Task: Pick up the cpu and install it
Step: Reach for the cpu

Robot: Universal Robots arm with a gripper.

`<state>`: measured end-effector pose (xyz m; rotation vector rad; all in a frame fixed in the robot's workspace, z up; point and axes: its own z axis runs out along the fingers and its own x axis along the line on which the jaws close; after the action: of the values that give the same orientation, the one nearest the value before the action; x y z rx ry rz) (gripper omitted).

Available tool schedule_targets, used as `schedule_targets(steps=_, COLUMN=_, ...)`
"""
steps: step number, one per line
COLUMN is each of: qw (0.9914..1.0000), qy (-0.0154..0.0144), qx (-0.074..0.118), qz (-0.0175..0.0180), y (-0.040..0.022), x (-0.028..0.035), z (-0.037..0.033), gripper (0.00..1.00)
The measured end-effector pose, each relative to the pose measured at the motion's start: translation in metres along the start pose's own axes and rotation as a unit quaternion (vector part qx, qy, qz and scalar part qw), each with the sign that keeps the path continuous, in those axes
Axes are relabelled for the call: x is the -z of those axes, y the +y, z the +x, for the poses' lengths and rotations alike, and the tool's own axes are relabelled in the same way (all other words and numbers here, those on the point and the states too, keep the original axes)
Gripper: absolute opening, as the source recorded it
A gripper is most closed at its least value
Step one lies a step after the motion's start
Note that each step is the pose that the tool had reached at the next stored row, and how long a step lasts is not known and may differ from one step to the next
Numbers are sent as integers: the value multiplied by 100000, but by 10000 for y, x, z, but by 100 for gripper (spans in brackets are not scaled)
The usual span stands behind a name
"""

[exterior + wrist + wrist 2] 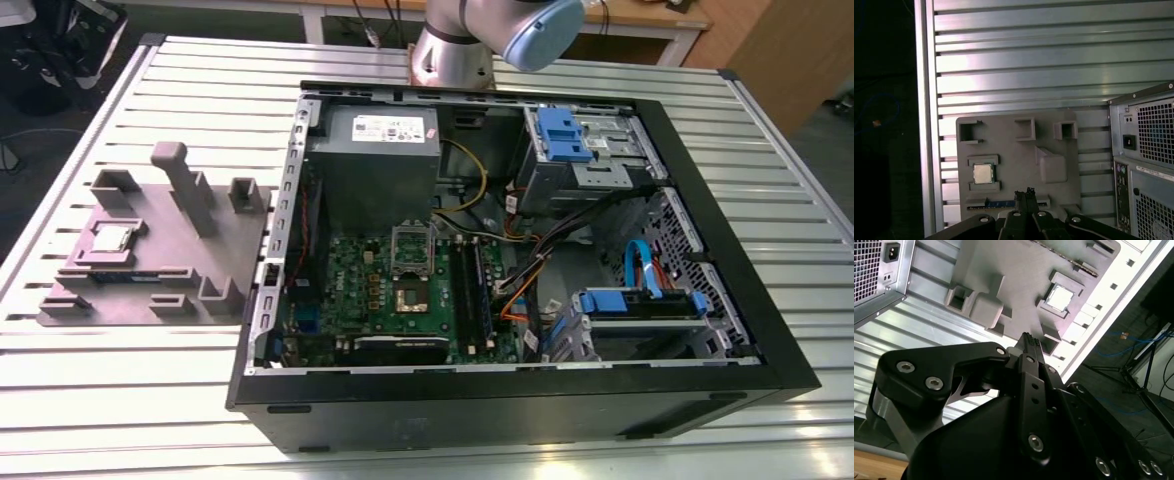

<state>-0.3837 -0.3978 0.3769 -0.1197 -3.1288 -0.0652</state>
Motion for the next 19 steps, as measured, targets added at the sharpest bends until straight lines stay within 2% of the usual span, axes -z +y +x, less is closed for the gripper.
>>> schedule_targets(steps=4, qw=100000, qy=1, qx=-3, qz=1, y=-1, x=0, z=12, gripper=10)
schedule_targets(steps=6, qw=100000, qy=-1, qx=-4, qz=0, y=-6, x=-1, z=78, gripper=10)
schedule_targets(steps=17, qw=100000, qy=-2, qx=-8, qz=-1, y=-7, x=-1, z=85, gripper=10)
schedule_targets(steps=19, qw=100000, qy=-1, qx=-8, qz=-4, y=-9, x=-2, z=121, gripper=10)
